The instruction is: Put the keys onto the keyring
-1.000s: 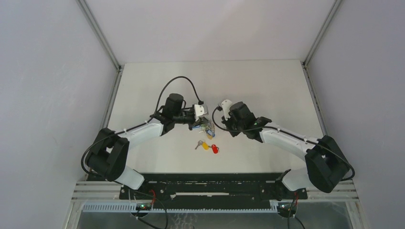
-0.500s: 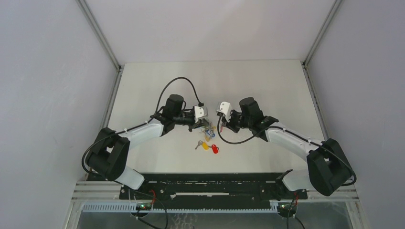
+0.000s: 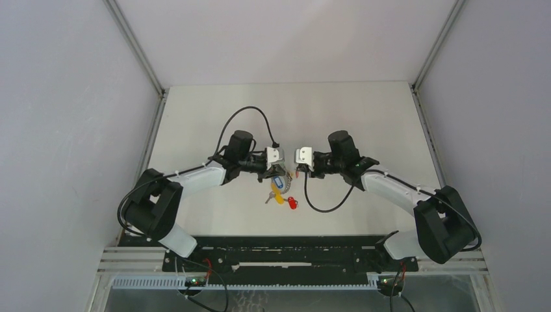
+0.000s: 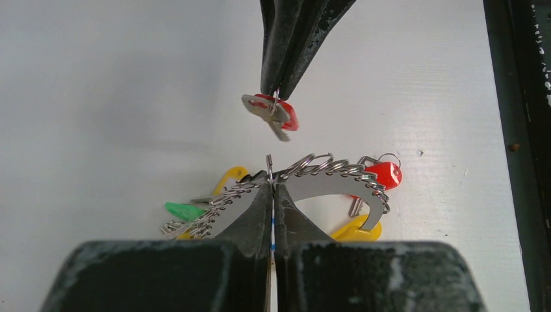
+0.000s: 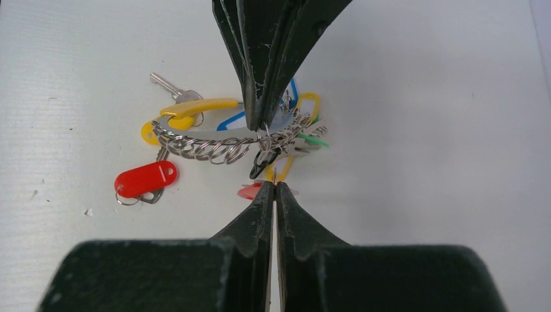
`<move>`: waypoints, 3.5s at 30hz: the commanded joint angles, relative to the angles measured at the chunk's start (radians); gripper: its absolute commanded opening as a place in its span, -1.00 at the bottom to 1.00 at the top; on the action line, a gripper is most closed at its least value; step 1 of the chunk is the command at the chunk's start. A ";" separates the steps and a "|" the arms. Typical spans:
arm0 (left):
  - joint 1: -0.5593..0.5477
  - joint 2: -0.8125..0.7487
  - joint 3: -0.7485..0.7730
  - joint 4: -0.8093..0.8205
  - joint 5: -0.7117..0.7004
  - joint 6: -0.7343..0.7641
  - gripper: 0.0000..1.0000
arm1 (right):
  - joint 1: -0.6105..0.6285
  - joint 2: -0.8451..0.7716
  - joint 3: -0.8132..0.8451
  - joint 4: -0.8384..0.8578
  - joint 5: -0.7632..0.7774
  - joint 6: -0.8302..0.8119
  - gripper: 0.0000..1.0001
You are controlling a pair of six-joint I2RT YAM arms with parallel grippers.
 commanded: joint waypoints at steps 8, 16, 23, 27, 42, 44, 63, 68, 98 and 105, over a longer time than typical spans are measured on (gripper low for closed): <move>-0.012 0.000 0.034 0.007 0.050 0.028 -1.00 | 0.080 0.006 0.000 0.002 0.096 -0.184 -1.00; -0.013 0.000 0.037 -0.005 0.050 0.033 -0.99 | 0.113 0.021 0.018 -0.027 0.148 -0.222 -1.00; -0.013 0.001 0.038 -0.011 0.053 0.039 -1.00 | 0.118 0.029 0.020 -0.023 0.149 -0.227 -1.00; -0.013 0.002 0.037 -0.011 0.055 0.043 -1.00 | 0.118 0.026 0.022 -0.023 0.134 -0.227 -1.00; -0.016 0.001 0.034 -0.016 0.058 0.065 -1.00 | 0.112 0.031 0.045 -0.053 0.073 -0.229 -1.00; -0.015 0.000 0.034 -0.016 0.059 0.066 -1.00 | 0.111 0.033 0.046 -0.047 0.070 -0.221 -1.00; -0.015 0.002 0.035 -0.017 0.059 0.065 -1.00 | 0.090 0.040 0.048 0.015 0.052 -0.142 -1.00; -0.015 0.001 0.036 -0.017 0.058 0.066 -0.99 | 0.089 0.040 0.047 0.011 0.039 -0.143 -1.00; -0.015 -0.003 0.034 -0.022 0.053 0.068 -0.99 | 0.071 0.047 0.087 -0.074 -0.005 -0.116 -1.00; -0.015 -0.002 0.035 -0.022 0.058 0.070 -1.00 | 0.070 0.053 0.086 -0.046 0.006 -0.100 -1.00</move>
